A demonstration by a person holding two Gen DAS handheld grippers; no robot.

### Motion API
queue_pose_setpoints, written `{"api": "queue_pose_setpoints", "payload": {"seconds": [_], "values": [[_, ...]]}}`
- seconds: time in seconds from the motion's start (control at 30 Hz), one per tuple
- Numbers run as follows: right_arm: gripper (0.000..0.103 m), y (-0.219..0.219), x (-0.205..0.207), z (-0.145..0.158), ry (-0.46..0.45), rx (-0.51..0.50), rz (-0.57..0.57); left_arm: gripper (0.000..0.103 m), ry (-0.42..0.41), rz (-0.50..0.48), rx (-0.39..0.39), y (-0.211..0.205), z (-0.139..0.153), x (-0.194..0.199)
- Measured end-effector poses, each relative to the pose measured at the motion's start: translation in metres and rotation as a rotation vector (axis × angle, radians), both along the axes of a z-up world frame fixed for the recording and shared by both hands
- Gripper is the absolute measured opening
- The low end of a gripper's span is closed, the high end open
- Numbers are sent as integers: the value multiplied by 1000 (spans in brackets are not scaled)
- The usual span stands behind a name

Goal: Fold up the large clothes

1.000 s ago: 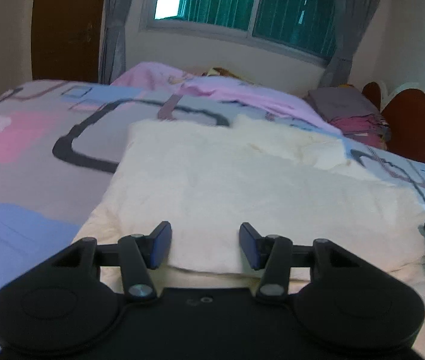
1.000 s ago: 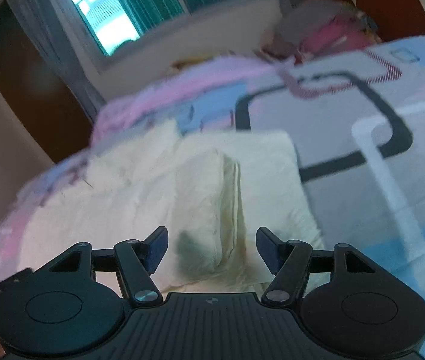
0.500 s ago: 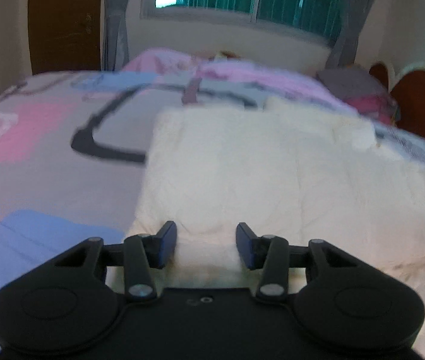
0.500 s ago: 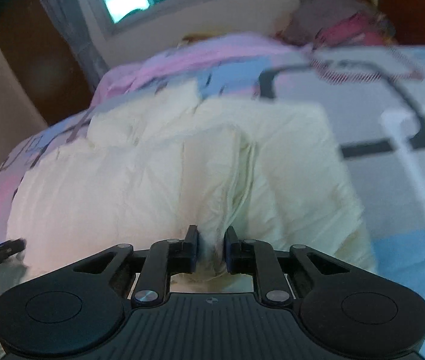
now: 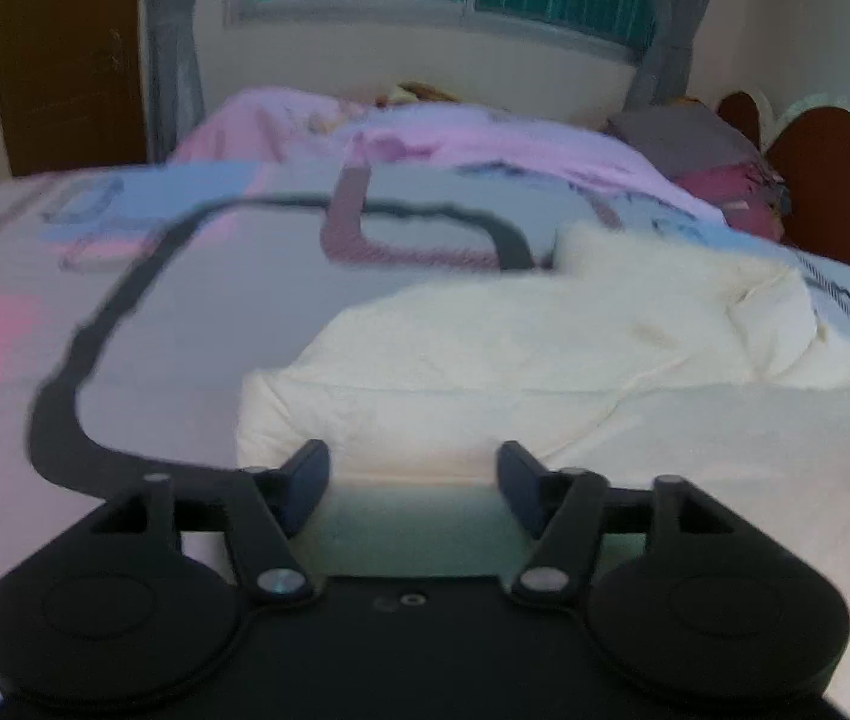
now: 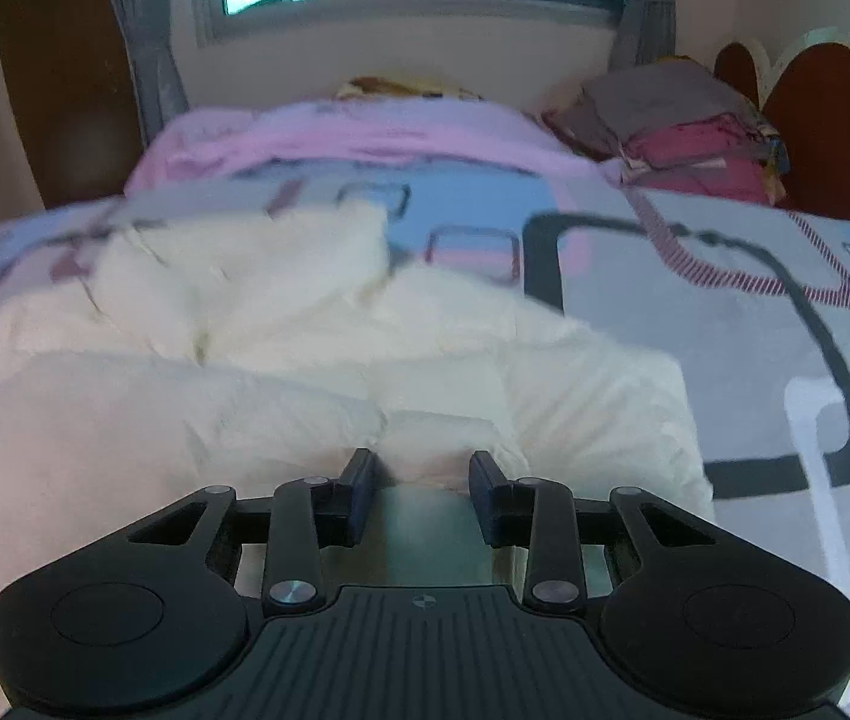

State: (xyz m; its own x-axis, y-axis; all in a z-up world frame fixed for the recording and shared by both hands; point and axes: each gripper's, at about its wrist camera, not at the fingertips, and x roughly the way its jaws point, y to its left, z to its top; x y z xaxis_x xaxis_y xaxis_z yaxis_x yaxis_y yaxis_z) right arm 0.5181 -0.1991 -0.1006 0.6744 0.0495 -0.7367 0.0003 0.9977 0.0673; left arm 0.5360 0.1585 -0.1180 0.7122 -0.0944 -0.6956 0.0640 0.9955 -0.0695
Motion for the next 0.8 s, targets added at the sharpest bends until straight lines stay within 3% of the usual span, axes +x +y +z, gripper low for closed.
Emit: {"api": "queue_pose_setpoints", "payload": {"seconds": [0.13, 0.23, 0.27, 0.3, 0.33, 0.53, 0.57, 0.6, 0.8], "values": [[34, 8, 0, -7, -14, -52, 1, 72, -23, -10, 12, 5, -5, -6], [34, 12, -6, 8, -40, -86, -48, 68, -30, 13, 37, 4, 6, -13], [38, 13, -16, 18, -73, -98, -69, 68, -56, 23, 39, 3, 14, -21], [59, 11, -30, 28, -114, -94, -83, 68, -89, 16, 20, 4, 23, -30], [68, 9, -44, 35, -133, -78, -90, 68, -119, 6, -3, 3, 30, -46], [67, -13, -89, 30, -21, 141, -144, 68, -157, -56, -19, -16, 31, -109], [60, -13, -88, 25, -2, 166, -138, 68, -144, -64, -3, -19, 25, -109], [39, -11, -85, 21, 17, 172, -123, 68, -124, -62, 17, -21, 18, -108], [38, -4, -67, 10, 32, 162, -119, 70, -86, -31, -8, -13, 4, -90]]}}
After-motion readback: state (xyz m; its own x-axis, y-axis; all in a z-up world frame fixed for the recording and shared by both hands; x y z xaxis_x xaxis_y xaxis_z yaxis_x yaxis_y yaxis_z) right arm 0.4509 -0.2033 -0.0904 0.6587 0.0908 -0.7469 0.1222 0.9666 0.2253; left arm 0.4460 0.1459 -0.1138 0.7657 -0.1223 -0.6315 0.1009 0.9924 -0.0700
